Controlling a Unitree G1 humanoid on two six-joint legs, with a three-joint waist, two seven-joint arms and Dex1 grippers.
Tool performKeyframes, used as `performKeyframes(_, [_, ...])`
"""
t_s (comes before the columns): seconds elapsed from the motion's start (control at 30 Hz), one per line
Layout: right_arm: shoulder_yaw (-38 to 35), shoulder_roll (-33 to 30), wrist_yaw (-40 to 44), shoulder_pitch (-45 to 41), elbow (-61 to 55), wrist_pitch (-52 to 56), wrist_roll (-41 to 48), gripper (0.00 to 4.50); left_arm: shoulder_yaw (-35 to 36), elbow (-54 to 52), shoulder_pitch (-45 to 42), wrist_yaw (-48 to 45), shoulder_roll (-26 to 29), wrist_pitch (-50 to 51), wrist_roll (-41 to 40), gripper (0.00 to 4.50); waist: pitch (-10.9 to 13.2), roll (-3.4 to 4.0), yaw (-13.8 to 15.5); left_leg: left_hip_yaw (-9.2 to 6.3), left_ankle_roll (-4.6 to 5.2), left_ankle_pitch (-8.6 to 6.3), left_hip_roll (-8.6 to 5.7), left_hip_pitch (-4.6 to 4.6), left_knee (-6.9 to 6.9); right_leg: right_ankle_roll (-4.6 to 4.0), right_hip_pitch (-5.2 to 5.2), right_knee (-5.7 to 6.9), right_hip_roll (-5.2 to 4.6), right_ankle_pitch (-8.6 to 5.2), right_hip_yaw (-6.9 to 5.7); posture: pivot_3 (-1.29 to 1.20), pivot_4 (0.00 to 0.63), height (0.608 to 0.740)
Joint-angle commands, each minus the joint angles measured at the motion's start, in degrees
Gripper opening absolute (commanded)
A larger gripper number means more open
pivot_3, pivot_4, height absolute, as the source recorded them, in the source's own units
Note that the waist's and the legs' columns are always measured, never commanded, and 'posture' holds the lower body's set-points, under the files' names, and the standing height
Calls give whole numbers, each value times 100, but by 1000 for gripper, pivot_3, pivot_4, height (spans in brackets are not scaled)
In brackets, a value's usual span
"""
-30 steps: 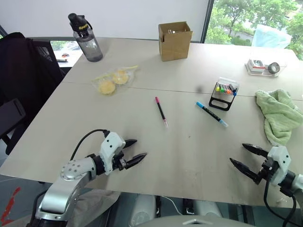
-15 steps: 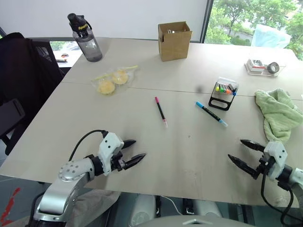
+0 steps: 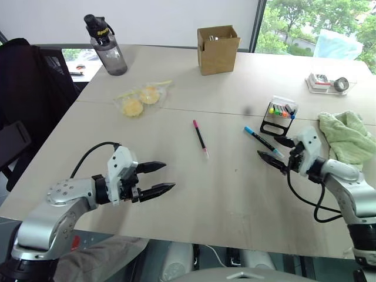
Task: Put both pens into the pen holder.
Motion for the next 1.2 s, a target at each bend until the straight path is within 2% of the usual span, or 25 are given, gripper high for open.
performKeyframes(0.03, [228,-238,-22,-98,203,265,-318,4432,190,-259,-43,22,63,80,-170,3578,0,0,5,0,0,0,0,-2,0,0,-1,-1,0,0,0,0,150,739])
performKeyframes(0.13, [276,-299,-34,-58,210,152,-463,3544,212,-329,-33,68,53,127,-209,3578,0,-1,-2,0,1,-1,-1,-3,0,0,-1,-1,0,0,-1,0,150,739])
performKeyframes(0.37, [250,-309,25,127,70,100,-471,80,131,-390,-35,132,38,158,-208,3578,-1,-2,-5,0,3,-2,0,0,0,1,0,1,1,0,-1,0,150,739])
performKeyframes(0.47, [214,-235,74,197,-43,-49,-393,10,104,-335,-127,191,-28,185,-244,3578,-1,-3,-1,0,3,-1,0,0,0,1,0,1,1,0,-1,0,150,739])
performKeyframes(0.6, [77,29,355,326,-529,-136,182,10,65,-319,-365,754,-431,451,-432,3578,0,-2,-7,-1,2,-1,0,-1,0,1,-1,2,2,0,-1,0,150,739])
performKeyframes(0.77, [141,401,391,371,-1272,88,764,10,562,-115,-1093,2458,-1953,1081,-2229,3578,0,-8,-5,-6,13,-7,1,-3,7,6,3,4,-1,3,-2,0,150,739])
performKeyframes(0.93, [318,800,223,178,-1943,456,1291,10,444,-60,-1358,3500,-2919,1335,-3155,3578,-3,-18,-27,-9,1,-1,0,-1,11,6,5,9,0,4,-4,0,150,739])
performKeyframes(1.03, [481,878,188,78,-2184,612,1456,10,351,10,-1552,3862,-3291,1389,-3617,3578,-3,-21,-3,-10,1,0,-1,-1,13,5,6,8,0,4,-5,0,150,739])
performKeyframes(1.2, [655,912,214,-43,-2395,746,1656,10,149,114,-1754,4035,-3556,1483,-4046,3578,-2,-21,-6,-10,1,0,-4,-1,13,5,7,6,2,4,-5,0,150,739])
